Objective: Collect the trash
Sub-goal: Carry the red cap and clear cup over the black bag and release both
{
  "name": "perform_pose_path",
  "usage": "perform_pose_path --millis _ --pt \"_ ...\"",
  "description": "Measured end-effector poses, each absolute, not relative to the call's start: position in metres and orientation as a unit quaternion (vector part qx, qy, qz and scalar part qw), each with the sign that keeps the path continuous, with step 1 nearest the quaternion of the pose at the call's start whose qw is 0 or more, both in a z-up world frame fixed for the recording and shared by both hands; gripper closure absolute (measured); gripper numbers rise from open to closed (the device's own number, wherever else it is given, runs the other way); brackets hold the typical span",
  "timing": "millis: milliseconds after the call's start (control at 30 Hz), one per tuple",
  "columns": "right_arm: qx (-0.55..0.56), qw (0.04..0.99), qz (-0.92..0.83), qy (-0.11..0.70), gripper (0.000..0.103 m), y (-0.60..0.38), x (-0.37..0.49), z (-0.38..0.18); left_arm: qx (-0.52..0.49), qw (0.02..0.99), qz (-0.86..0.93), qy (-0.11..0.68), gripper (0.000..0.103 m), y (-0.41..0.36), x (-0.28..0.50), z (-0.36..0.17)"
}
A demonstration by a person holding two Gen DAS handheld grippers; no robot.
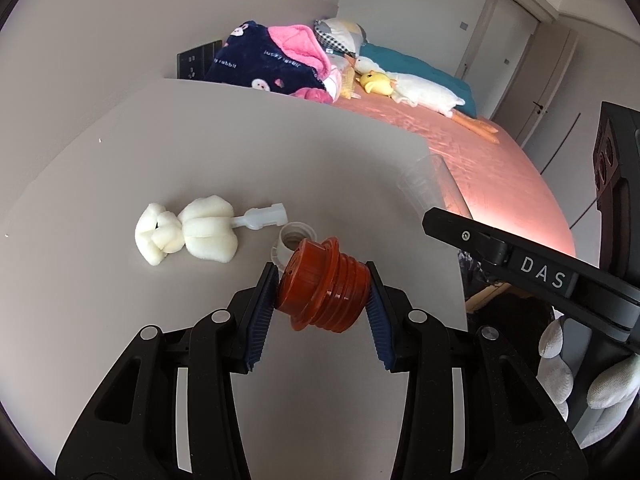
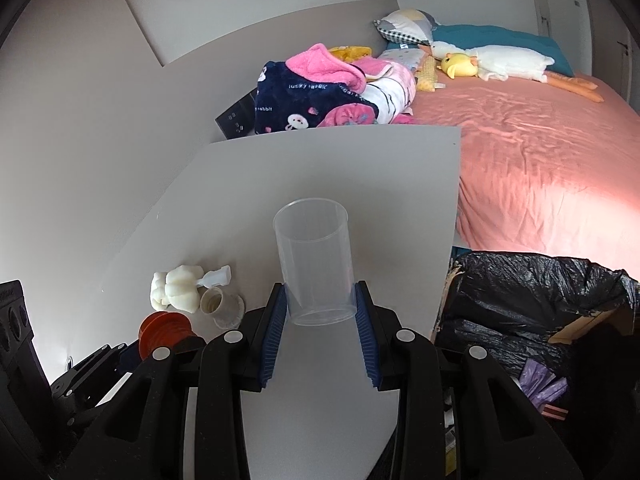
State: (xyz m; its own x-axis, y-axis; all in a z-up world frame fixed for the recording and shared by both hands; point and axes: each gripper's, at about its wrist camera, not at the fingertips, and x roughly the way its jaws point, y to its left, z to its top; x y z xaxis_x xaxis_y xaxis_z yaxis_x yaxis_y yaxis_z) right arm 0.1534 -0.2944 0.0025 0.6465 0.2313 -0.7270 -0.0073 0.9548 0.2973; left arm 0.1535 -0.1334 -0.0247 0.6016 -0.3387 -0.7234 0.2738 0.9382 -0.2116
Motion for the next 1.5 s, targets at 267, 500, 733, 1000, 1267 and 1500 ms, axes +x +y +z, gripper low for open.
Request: perform_pose_path --millis 267,500,733,1000,1267,1500 --pt "0.145 0.902 0.058 0.403 0.067 -0.314 0.128 0.012 -0.036 0.892 -0.193 0.407 0.061 -0.154 0.143 -0.019" --pt "0.152 0.904 0.051 0.397 0.067 -0.331 0.109 0.017 -0.03 0.89 -0.207 0.405 0.061 -0.172 0.134 -0.016" --pt "0.157 0.908 0.046 0.385 0.067 -0.344 0.09 0.025 -0.028 0.889 -0.218 0.403 0.061 -0.186 0.126 -0.014" --pt "0.162 0.913 0.039 0.373 0.067 -0.358 0.071 0.034 -0.026 0.887 -0.232 0.398 0.061 -0.201 0.116 -0.009" --pt "0.169 0.916 0.026 0.363 0.067 -0.376 0.054 0.039 -0.015 0.885 -0.246 0.394 0.061 -0.218 0.105 -0.006" --pt "0.171 0.919 0.019 0.355 0.067 -0.386 0.039 0.043 -0.01 0.886 -0.256 0.387 0.061 -0.226 0.096 -0.001"
